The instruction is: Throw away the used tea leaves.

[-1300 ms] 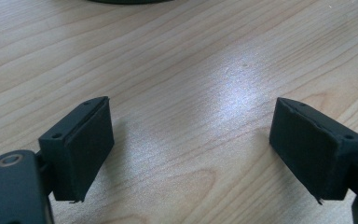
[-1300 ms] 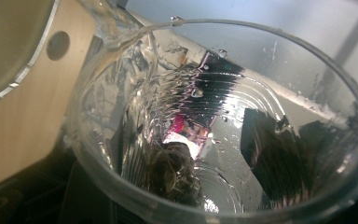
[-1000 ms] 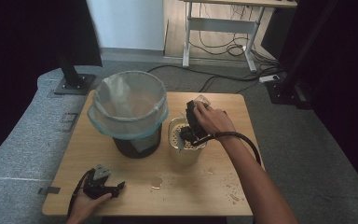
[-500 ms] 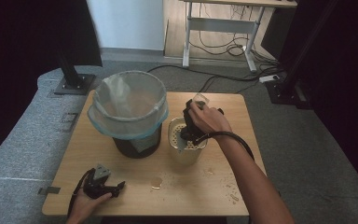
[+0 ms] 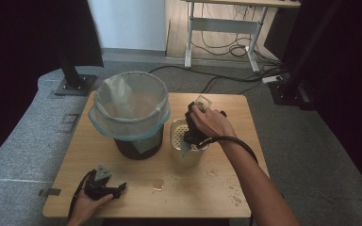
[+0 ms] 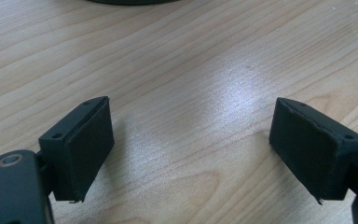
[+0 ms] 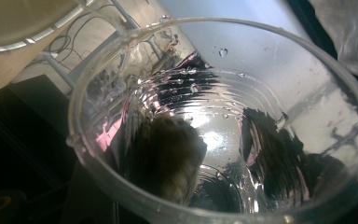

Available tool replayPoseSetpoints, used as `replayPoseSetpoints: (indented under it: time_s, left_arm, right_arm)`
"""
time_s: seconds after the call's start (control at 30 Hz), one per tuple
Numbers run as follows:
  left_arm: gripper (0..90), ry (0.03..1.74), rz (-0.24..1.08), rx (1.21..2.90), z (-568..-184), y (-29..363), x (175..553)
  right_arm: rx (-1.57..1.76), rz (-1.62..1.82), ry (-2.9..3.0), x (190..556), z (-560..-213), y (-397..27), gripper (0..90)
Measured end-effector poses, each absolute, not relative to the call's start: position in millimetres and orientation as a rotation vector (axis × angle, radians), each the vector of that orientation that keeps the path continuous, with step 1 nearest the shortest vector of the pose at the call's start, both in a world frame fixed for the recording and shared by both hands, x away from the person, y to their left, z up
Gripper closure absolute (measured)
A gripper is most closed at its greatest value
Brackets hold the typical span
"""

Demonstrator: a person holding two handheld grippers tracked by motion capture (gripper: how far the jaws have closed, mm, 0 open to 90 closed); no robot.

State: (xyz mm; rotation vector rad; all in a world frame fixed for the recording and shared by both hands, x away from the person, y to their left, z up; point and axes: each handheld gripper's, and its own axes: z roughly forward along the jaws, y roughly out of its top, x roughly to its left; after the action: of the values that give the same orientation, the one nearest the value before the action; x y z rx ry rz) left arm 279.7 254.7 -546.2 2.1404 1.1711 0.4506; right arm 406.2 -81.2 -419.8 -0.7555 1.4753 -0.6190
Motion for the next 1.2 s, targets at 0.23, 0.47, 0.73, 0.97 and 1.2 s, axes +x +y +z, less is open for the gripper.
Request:
replayPoseSetpoints:
  time_s: [0.23,0.47,0.73,0.97,1.2]
  left_arm:
    - [13.3,1.175,0.454,2.139,-546.2,255.1,279.2]
    - [13.2,1.173,0.454,2.141,-546.2,255.7,279.6]
    - [13.4,1.174,0.453,2.140,-546.2,255.9,279.2]
    - [13.3,1.174,0.455,2.141,-546.2,256.0,279.3]
    - [13.2,1.175,0.455,2.140,-546.3,255.9,279.3]
  right_arm:
    - [-0.816,-0.667,1.447,405.5,-426.9,-78.7,43.8]
    - [-0.725,-0.595,1.494,407.2,-419.4,-74.3,44.2]
    - [-0.264,-0.020,1.828,400.7,-406.9,-73.1,44.0]
    - [0.370,0.662,2.042,403.8,-390.0,-97.7,43.0]
    - [0.743,1.155,2.105,407.5,-386.4,-121.0,42.3]
